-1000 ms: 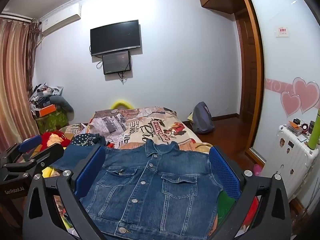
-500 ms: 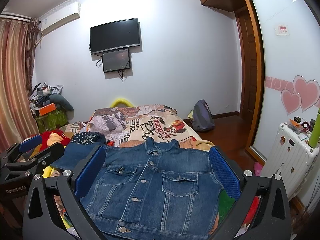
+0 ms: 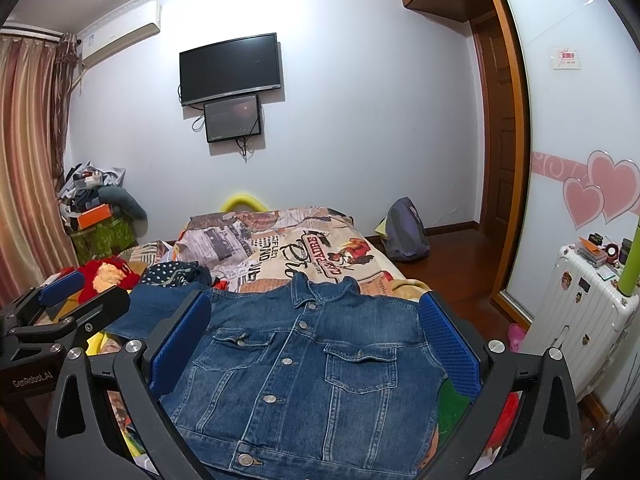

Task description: Fold large clothes

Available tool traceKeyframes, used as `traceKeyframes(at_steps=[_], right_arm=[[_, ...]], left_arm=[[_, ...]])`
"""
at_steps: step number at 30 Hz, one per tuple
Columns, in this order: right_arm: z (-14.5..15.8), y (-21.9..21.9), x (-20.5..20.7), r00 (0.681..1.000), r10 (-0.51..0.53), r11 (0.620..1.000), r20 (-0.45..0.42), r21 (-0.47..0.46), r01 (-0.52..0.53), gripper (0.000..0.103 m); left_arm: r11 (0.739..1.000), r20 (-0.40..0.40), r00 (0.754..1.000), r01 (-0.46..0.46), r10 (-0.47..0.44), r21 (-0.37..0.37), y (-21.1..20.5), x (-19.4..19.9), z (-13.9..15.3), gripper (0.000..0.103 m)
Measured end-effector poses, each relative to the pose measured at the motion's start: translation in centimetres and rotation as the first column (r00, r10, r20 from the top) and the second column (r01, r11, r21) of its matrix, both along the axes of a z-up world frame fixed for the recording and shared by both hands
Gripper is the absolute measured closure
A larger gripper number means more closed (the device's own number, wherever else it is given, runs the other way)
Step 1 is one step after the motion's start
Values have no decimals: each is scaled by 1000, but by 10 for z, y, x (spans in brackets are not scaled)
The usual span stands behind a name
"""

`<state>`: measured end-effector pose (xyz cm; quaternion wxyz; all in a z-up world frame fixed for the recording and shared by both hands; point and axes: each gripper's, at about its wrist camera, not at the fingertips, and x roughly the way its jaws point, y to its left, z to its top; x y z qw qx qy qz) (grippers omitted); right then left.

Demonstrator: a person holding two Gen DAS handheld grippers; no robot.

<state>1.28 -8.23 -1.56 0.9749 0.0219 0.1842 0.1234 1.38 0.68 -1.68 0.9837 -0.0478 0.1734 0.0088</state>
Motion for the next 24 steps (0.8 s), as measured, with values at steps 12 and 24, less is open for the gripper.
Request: traceKeyframes(at_steps=[12,24], right_arm=[[-2,1,-1,1000,-1,1000,-3,-2,1,0],[-2,3,1,1000,0,1000,-6,-5,0,0]], left_arm=[[1000,-3,1000,0,0,-3,1,3,2,0],[1000,-6,1000,0,0,-7,5,1,-1,0]])
